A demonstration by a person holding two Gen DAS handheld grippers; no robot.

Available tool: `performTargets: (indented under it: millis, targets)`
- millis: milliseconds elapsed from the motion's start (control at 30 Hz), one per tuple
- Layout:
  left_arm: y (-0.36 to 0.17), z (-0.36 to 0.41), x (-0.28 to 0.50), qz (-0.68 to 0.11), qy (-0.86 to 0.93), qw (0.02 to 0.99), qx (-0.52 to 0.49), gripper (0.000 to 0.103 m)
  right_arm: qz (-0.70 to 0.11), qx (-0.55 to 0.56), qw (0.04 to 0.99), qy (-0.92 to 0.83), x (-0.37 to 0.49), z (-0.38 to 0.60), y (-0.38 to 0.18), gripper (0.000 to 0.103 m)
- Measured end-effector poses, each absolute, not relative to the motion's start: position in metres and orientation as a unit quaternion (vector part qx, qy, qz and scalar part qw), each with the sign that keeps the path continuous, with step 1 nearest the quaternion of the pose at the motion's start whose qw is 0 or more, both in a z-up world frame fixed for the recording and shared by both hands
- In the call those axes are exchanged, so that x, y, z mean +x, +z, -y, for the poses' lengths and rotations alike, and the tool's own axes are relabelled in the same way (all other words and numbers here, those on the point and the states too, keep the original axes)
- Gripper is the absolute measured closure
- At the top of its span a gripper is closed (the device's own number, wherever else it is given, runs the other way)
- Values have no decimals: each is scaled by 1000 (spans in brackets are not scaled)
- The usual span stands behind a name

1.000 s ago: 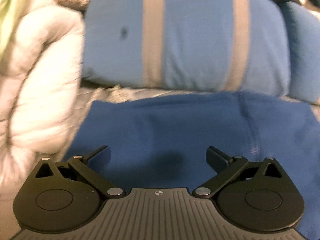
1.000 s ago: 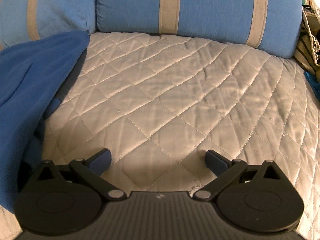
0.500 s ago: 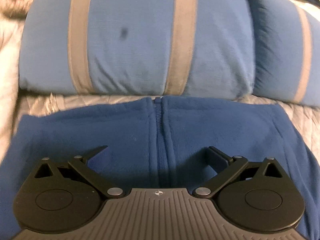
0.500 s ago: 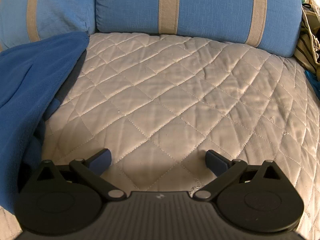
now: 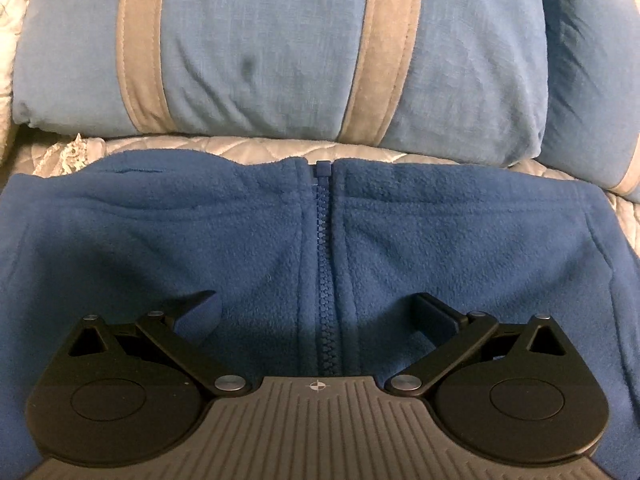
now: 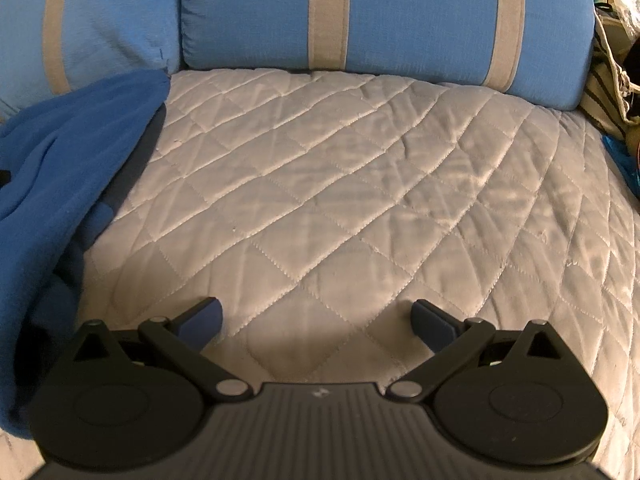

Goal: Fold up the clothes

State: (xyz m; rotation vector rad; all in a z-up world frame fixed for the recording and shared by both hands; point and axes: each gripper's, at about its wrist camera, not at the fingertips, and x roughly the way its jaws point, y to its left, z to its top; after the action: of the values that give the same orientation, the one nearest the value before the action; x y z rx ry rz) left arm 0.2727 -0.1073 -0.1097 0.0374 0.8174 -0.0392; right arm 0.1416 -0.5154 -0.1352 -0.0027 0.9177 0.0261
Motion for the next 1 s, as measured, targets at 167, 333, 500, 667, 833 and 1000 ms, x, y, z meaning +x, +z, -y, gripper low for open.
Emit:
performTargets:
  millis: [167,333,500,667,833,1000]
  targets:
    - [-106,118,262,-381,-2,924,41,0,-450,-3,893,16,142,517,-133,0]
    - [-97,126,253,-397,25,917,43,0,-489,-3,872,24,138,517,-127,0]
    - [-86,139,237,-420,41,906,21,0,-507,-12,860,53,126,521,-124,0]
    - [-74,173,215,-406,3,914,27,0,-515,-9,855,57,105,522,-123,0]
    - [-63,212,210,-383,-25,923,18,0,-483,-21,874,36,72,512,-125,0]
    - [-65,248,217,-365,-47,930,10,0,-451,-20,892,24,52,506,-128,0]
